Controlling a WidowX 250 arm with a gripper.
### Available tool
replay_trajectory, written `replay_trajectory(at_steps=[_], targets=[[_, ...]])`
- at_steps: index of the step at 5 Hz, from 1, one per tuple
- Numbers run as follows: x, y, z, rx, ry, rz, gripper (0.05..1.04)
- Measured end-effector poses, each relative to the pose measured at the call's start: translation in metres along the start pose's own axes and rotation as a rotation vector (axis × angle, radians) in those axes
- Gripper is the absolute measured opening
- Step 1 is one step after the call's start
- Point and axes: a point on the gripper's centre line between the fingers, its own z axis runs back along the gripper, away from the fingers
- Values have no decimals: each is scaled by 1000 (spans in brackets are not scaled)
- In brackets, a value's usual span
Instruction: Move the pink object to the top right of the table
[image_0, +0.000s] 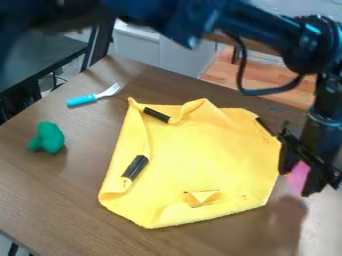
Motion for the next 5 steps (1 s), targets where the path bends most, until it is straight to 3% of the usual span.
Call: replay_trajectory(at_steps=[2,5], targets=[[12,-2,-15,12,15,1,656],[33,-8,-11,-7,-45,-18,696]])
